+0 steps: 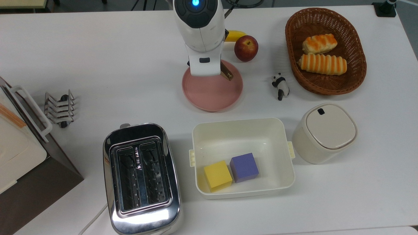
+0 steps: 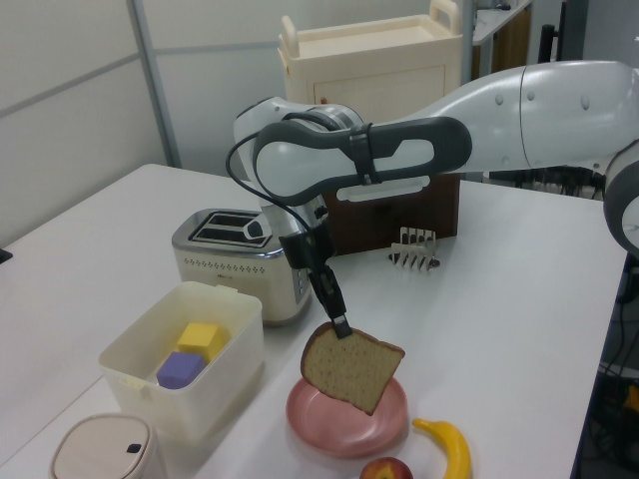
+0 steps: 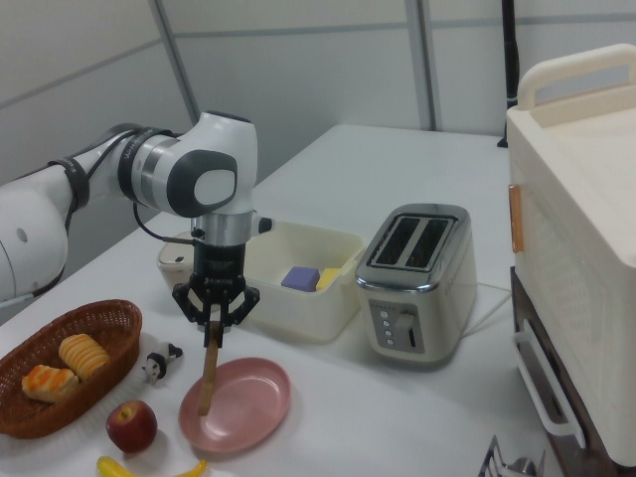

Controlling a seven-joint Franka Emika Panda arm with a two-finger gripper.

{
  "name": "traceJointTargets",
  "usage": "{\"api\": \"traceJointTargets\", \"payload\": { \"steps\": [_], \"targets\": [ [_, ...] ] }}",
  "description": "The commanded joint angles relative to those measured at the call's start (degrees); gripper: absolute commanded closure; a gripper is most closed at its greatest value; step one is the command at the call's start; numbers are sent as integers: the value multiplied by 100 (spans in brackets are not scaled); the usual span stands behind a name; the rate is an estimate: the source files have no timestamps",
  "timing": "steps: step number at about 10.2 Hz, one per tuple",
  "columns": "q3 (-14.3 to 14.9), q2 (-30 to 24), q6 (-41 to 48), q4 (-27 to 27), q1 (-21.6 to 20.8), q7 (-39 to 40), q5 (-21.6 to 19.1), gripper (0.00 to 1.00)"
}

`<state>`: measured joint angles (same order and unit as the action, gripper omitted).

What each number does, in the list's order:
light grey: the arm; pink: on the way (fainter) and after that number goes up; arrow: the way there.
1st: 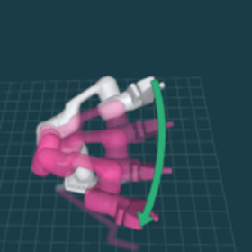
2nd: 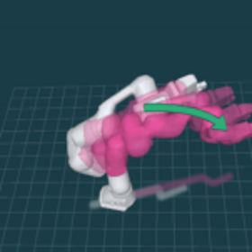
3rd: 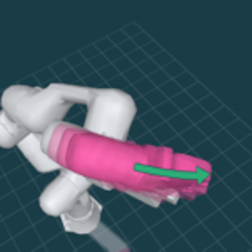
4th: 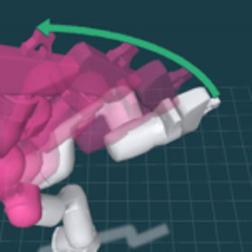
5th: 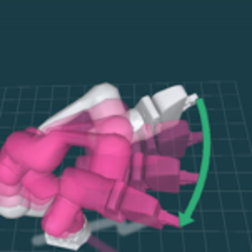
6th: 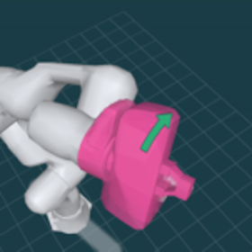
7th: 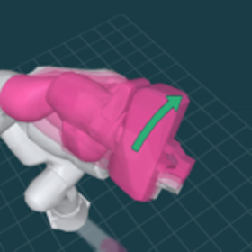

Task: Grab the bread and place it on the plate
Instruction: 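Open the gripper to release the bread onto the plate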

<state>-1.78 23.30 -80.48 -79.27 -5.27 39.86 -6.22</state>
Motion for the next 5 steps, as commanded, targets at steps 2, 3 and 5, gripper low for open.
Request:
{"api": "traceJointTargets", "payload": {
  "steps": [2, 3, 5],
  "targets": [
    [38, -71, 445, -124, -219, 127, 287, 15],
    [38, -71, 481, -150, -246, 127, 462, 0],
    [47, -89, 472, -89, -272, 101, 752, 0]
  ]
}}
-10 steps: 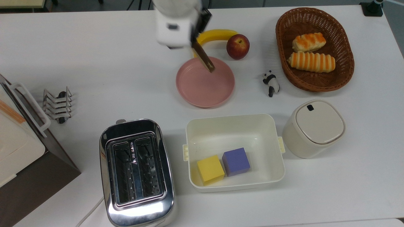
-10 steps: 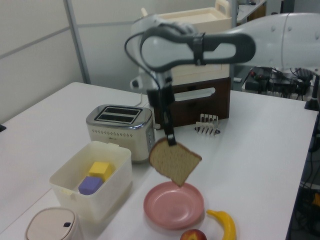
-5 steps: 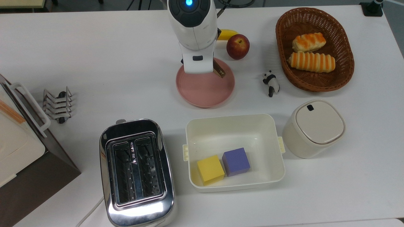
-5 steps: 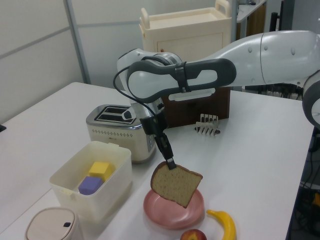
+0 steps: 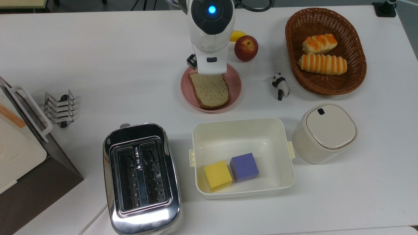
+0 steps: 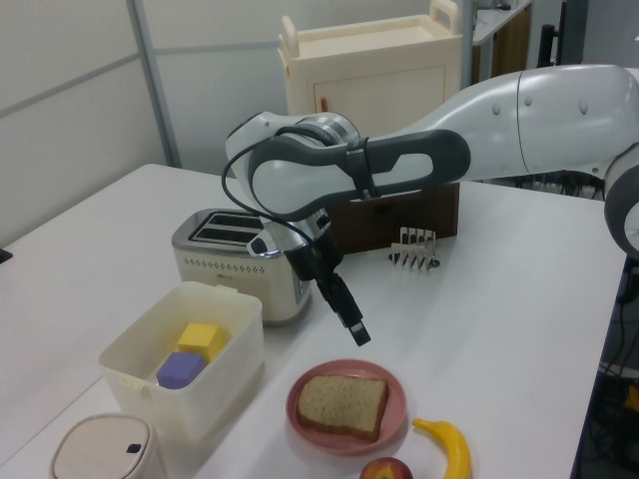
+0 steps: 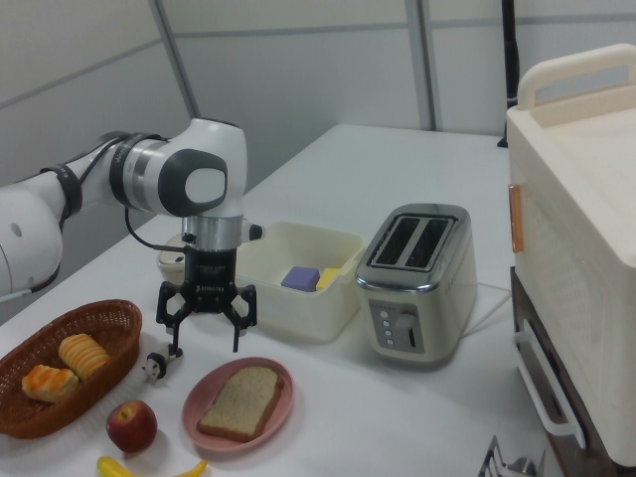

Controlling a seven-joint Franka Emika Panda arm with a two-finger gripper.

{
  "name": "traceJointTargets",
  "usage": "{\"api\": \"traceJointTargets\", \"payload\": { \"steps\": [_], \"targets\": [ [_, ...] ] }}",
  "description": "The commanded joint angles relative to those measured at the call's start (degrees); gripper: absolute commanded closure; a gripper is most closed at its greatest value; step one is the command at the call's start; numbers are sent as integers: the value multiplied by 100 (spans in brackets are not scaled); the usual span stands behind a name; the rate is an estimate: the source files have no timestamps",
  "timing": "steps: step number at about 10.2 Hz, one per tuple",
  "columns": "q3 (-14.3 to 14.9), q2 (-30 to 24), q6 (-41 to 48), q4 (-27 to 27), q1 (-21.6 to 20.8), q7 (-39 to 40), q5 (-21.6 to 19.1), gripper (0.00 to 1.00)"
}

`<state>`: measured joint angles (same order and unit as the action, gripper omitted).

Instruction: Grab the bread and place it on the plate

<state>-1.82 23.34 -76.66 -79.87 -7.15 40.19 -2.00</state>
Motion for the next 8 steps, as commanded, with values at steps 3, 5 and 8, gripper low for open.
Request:
{"api": "traceJointTargets", "payload": {
  "steps": [3, 5, 8],
  "targets": [
    [85, -102, -120, 67, -67, -623, 927, 0],
    [129, -128, -602, 112, -41, -1378, 1113, 0],
    [357, -286, -1280, 147, 73, -2706, 1088, 0]
  ]
}}
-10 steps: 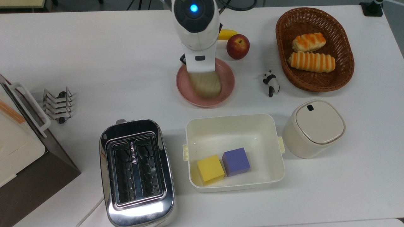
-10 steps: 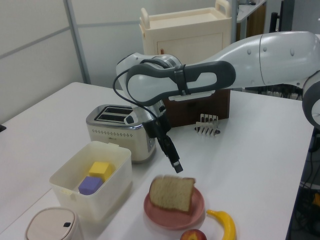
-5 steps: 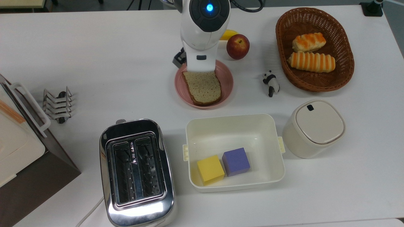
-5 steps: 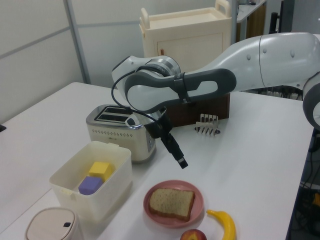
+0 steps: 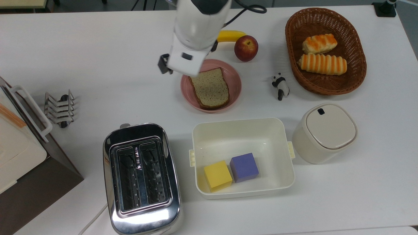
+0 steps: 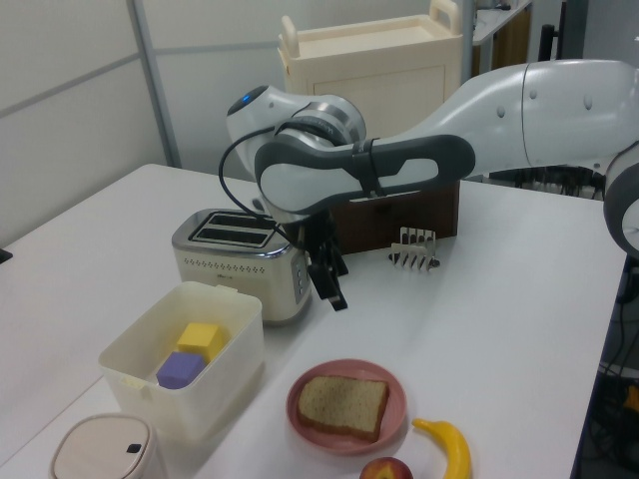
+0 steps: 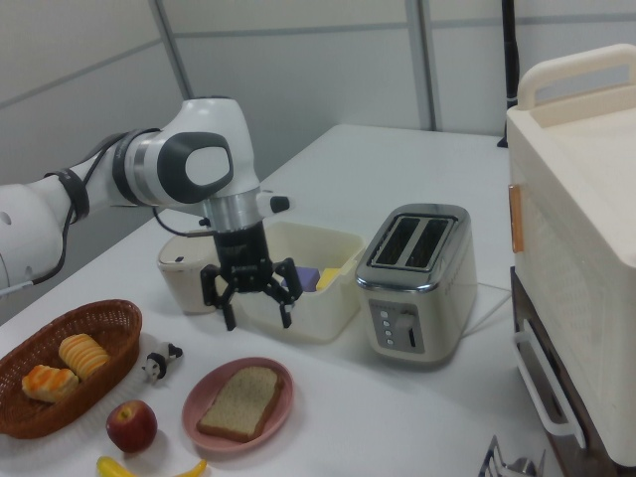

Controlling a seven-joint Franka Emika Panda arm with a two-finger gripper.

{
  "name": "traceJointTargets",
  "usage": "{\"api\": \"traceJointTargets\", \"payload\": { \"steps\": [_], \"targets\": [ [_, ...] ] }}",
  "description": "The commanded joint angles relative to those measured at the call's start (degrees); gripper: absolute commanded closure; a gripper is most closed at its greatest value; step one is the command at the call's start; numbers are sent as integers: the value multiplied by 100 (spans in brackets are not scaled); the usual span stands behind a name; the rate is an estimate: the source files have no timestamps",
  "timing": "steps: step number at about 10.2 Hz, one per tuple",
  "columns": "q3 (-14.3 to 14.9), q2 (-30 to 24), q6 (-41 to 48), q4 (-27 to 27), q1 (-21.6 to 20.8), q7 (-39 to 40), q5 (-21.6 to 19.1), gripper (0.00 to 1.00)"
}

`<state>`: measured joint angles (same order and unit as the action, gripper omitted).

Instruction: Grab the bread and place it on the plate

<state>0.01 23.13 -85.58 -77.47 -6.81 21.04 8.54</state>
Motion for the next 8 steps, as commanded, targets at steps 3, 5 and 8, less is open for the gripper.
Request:
{"api": "traceJointTargets", "payload": {
  "steps": [3, 5, 8],
  "targets": [
    [227, -642, -539, -154, 188, -2379, 7, 0],
    [210, -992, -539, -363, 232, -3122, -10, 0],
    [210, -1854, -932, -1145, 460, -2702, -448, 0]
  ]
}}
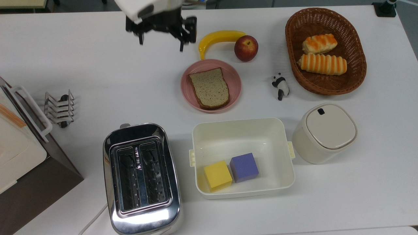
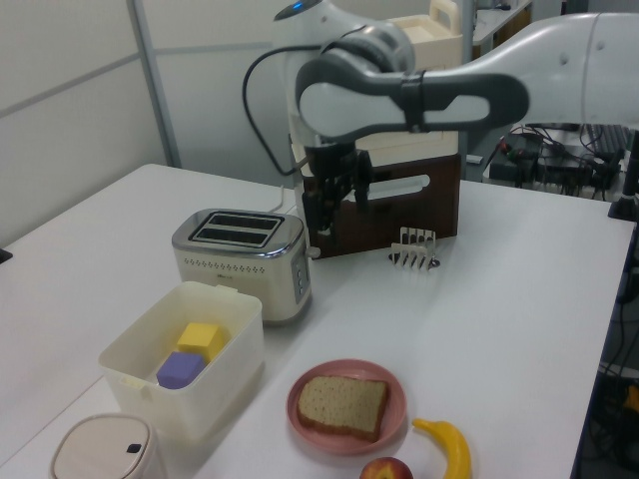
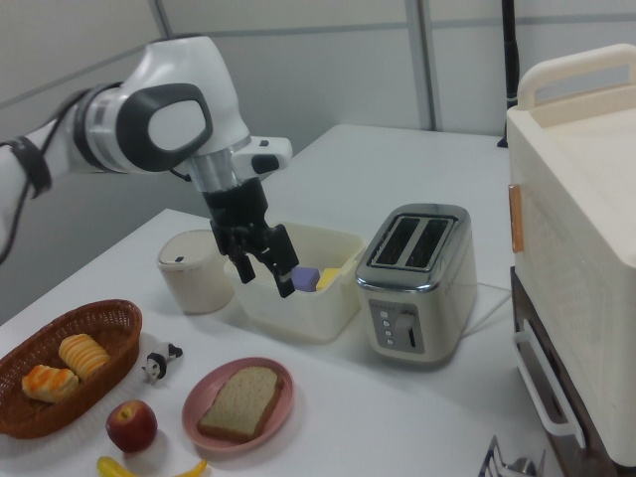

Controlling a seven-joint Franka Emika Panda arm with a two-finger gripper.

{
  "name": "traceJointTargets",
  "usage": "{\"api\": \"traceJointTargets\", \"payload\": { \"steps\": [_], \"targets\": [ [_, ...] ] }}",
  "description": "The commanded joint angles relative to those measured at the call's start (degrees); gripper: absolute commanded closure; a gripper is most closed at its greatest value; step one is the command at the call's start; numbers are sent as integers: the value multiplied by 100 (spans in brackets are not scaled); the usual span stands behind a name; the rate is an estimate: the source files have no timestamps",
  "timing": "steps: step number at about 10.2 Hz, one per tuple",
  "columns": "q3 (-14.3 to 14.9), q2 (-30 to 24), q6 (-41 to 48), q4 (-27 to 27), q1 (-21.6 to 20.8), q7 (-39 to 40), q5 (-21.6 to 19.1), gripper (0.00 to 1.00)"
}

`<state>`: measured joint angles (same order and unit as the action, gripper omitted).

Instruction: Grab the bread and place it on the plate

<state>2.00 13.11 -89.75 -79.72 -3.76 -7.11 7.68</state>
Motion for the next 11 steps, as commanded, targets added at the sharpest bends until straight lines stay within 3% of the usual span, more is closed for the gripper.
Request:
{"api": "traceJointTargets", "payload": {
  "steps": [1, 4, 11],
  "targets": [
    [11, -976, -543, -1001, 183, 105, -389, 0],
    [20, -1179, -508, -1010, 332, 78, -669, 0],
    [11, -1206, 28, -940, 350, 359, -688, 0]
  ]
}}
